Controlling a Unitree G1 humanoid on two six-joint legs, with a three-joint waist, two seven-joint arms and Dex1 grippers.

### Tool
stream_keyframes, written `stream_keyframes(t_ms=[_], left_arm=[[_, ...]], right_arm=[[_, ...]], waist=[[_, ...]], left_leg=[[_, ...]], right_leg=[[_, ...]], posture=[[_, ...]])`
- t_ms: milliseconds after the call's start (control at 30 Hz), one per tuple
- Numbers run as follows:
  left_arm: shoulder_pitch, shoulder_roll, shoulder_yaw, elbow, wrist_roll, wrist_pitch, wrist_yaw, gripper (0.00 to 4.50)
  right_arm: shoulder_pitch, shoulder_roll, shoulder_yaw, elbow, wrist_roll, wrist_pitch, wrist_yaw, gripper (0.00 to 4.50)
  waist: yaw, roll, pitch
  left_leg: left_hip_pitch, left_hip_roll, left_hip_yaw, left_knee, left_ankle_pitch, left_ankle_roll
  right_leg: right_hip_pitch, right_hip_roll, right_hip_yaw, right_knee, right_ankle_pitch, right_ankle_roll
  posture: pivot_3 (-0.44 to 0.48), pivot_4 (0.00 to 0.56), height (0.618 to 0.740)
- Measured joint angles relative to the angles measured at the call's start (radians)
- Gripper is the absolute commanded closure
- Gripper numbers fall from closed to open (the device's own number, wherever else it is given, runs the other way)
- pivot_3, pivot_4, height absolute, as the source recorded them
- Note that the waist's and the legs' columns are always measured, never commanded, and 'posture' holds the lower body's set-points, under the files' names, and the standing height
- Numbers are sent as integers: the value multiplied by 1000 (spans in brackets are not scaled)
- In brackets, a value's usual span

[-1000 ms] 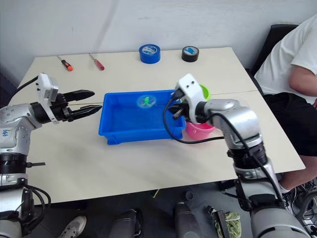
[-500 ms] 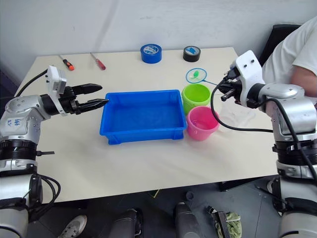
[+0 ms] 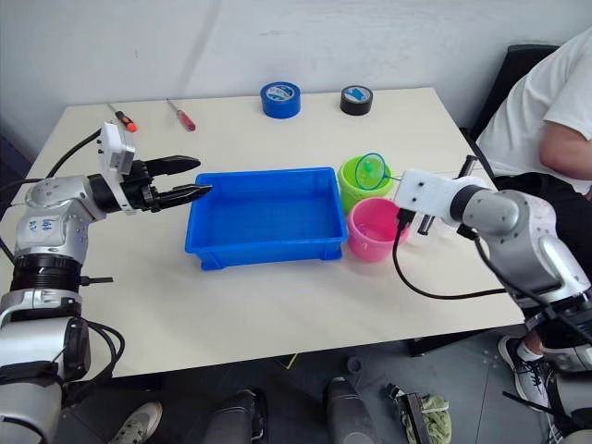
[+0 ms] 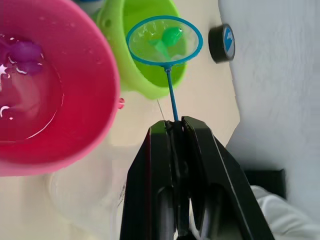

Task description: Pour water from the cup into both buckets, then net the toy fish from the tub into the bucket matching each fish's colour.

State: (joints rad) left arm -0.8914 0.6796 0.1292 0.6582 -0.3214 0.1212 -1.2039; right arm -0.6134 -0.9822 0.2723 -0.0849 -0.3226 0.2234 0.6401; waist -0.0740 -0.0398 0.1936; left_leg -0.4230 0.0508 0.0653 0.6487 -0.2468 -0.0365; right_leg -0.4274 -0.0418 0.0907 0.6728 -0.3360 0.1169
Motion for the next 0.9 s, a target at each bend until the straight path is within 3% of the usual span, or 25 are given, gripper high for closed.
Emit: stream_keyframes(t_ms=[300, 900], left_arm=[[-2, -10, -3, 25, 11, -12, -12, 1045], [-3, -16, -3, 26, 11, -12, -21, 1045]], right_arm=[[10, -23, 17, 28, -316, -160, -129, 4500], [107, -33, 3, 3, -649, -288, -257, 4500]], waist=[[-1, 0, 0], [-1, 0, 0]], left_leg=[[0, 0, 0, 0, 0, 0], [1, 0, 0, 1, 1, -1]], right_leg=[[0, 0, 0, 0, 0, 0], [0, 0, 1, 2, 0, 0]], posture=[[0, 150, 734], [0, 150, 734]])
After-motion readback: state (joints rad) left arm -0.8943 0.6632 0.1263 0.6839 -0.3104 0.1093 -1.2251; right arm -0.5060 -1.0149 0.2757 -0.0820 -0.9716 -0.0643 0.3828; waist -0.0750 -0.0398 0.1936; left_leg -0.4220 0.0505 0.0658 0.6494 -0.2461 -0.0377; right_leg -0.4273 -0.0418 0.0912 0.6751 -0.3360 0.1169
